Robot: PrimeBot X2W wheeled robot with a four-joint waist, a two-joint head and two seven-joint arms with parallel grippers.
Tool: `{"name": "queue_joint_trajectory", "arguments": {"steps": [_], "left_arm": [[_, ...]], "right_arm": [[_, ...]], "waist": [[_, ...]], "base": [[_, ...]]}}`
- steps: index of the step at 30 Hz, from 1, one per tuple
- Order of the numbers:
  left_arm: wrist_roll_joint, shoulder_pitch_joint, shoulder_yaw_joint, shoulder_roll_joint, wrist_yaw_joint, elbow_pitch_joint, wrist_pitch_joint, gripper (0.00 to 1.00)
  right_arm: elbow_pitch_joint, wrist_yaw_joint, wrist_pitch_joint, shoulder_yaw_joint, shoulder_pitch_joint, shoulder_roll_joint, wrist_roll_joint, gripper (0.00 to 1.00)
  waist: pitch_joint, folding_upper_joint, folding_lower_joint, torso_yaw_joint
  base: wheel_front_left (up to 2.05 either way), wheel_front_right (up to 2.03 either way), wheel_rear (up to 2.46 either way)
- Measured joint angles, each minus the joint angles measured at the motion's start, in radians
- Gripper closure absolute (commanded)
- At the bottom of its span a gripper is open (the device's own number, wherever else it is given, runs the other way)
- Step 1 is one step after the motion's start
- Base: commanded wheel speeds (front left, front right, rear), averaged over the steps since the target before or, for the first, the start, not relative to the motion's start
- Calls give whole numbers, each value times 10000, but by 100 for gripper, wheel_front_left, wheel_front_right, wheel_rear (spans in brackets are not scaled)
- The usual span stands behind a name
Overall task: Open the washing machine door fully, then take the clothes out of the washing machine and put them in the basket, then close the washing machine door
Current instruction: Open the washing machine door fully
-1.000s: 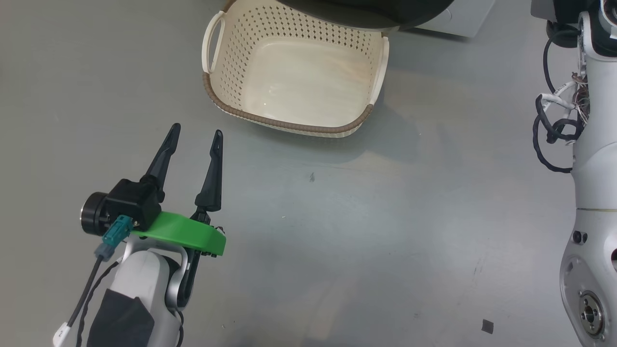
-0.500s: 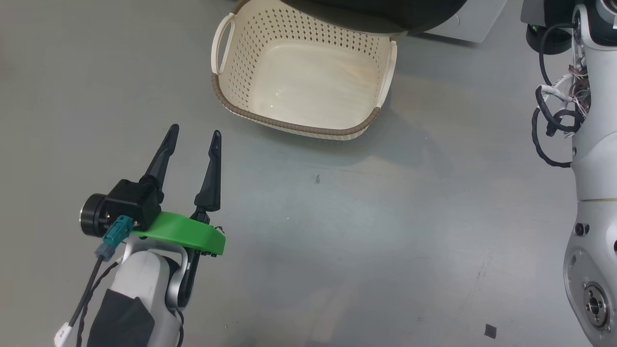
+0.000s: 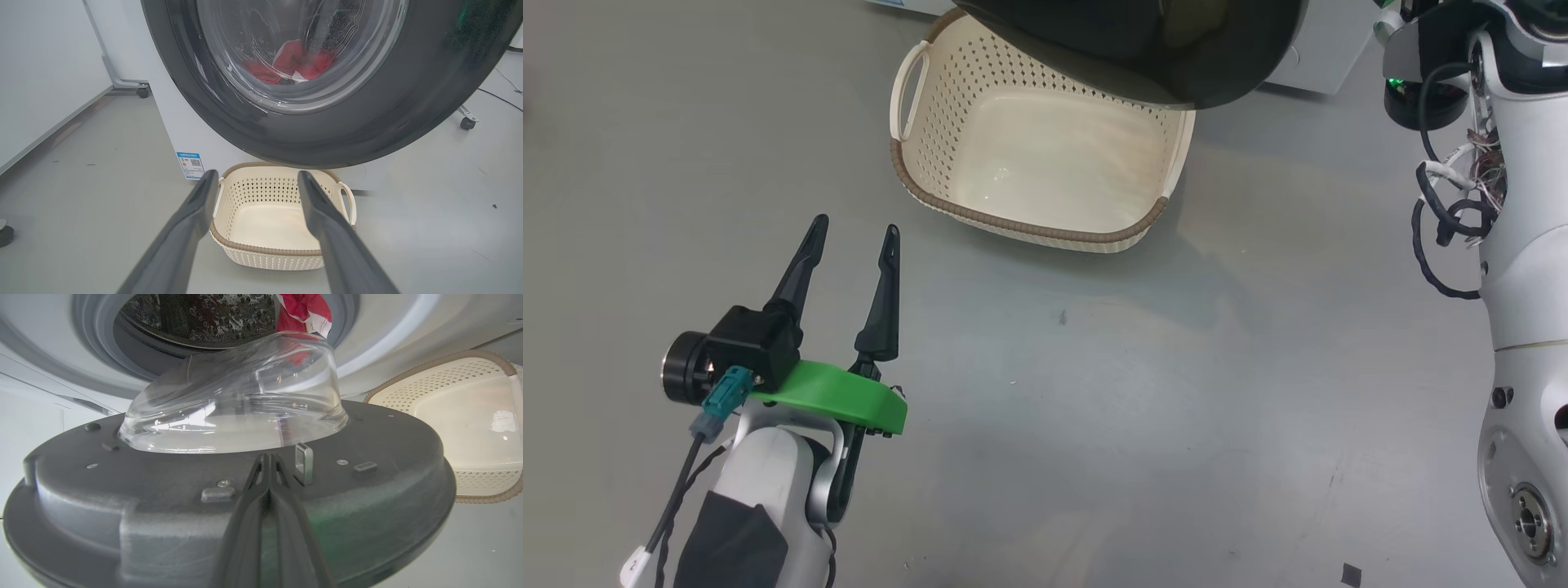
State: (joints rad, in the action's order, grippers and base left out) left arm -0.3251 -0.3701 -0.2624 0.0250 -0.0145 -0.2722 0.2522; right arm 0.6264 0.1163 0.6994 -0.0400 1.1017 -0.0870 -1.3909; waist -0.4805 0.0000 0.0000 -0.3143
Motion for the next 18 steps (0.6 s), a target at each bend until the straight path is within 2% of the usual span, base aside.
{"name": "queue_joint_trajectory", "arguments": {"steps": [6, 18], "left_arm": [[0, 3, 0, 0, 4, -38, 0, 0], [2, 70, -69, 2, 61, -111, 0, 0]], "right_arm": [[234, 0, 349, -334, -255, 44, -42, 100], [433, 0, 711, -667, -830, 71, -1089, 100]], "waist": [[231, 0, 0, -20], [726, 0, 0, -36]], "base": [[0, 0, 0], [0, 0, 0]]}}
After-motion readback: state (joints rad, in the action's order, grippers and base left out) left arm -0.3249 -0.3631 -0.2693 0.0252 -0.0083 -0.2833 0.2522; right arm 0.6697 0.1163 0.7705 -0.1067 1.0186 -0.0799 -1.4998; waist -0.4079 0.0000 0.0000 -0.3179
